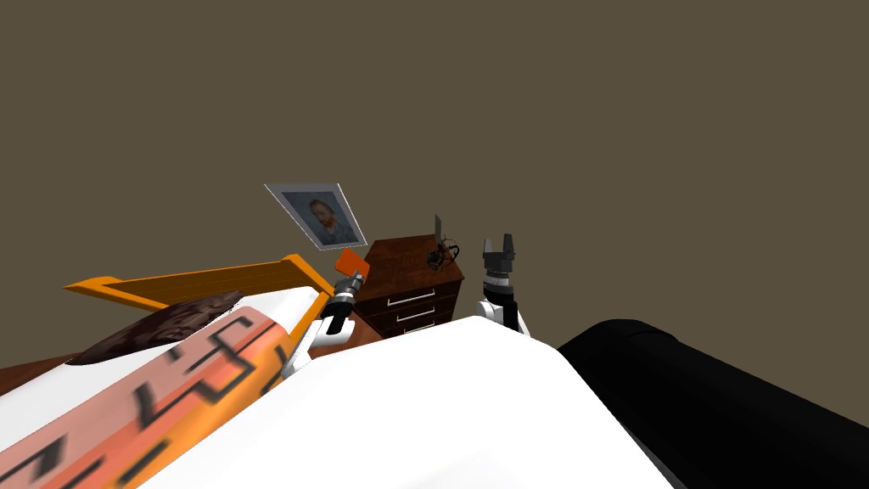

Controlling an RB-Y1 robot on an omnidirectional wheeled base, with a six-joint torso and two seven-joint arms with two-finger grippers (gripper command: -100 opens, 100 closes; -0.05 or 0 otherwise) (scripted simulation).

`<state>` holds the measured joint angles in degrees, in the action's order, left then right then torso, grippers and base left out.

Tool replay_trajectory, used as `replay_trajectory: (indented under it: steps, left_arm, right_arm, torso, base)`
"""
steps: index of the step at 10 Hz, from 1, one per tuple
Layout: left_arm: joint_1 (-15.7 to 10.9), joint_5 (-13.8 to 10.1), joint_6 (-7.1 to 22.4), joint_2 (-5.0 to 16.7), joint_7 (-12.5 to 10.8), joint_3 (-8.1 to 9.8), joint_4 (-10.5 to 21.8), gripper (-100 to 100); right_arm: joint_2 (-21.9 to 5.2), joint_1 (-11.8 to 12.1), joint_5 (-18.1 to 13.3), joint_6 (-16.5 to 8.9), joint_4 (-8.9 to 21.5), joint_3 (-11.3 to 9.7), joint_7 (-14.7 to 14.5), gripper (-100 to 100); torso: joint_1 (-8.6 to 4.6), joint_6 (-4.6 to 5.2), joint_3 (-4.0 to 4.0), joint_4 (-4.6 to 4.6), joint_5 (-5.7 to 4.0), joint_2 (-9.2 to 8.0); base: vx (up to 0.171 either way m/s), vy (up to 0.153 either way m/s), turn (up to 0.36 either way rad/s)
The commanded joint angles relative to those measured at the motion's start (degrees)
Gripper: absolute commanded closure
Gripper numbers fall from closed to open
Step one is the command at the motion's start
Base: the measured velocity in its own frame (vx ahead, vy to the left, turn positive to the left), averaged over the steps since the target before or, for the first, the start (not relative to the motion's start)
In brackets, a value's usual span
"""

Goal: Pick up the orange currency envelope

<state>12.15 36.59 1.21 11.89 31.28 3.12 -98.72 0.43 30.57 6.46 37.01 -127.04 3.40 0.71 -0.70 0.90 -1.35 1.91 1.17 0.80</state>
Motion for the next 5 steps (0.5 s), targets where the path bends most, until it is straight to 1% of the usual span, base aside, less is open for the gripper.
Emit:
replay_trajectory:
  steps: [1,2,3,4,5]
  left_arm:
    - [0.64,-0.74,-1.00,-0.61,2.86,0.72,-0.44,100]
    - [0.64,-0.74,-1.00,-0.61,4.49,0.72,-0.44,100]
    - [0.64,-0.74,-1.00,-0.61,5.14,0.72,-0.44,100]
    - [0.62,-0.76,-0.96,-0.62,4.42,0.68,-0.47,100]
    - [0.63,-0.76,-0.97,-0.62,4.64,0.69,-0.46,0]
  right_arm:
    - [0.00,0.00,0.00,0.00,0.00,0.00,0.00,0]
    - [0.00,-0.01,0.00,0.00,0.00,0.00,0.00,0]
    - [0.00,-0.01,0.00,0.00,0.00,0.00,0.00,0]
    - [0.00,-0.01,0.00,0.00,0.00,0.00,0.00,0]
    - [0.00,-0.01,0.00,0.00,0.00,0.00,0.00,0]
  torso:
    - [0.00,0.00,0.00,0.00,0.00,0.00]
    - [-0.01,0.03,0.00,0.02,0.01,-0.03]
    - [-0.01,0.03,0.04,0.00,-0.01,-0.11]
    - [-0.01,0.02,0.08,-0.01,-0.03,-0.16]
    - [-0.02,0.03,0.09,-0.02,-0.04,-0.17]
  base:
    - [0.036,-0.010,0.002]
    - [0.006,-0.004,-0.014]
    - [-0.005,0.001,-0.004]
    - [0.000,0.000,0.000]
    - [0.000,0.000,0.000]
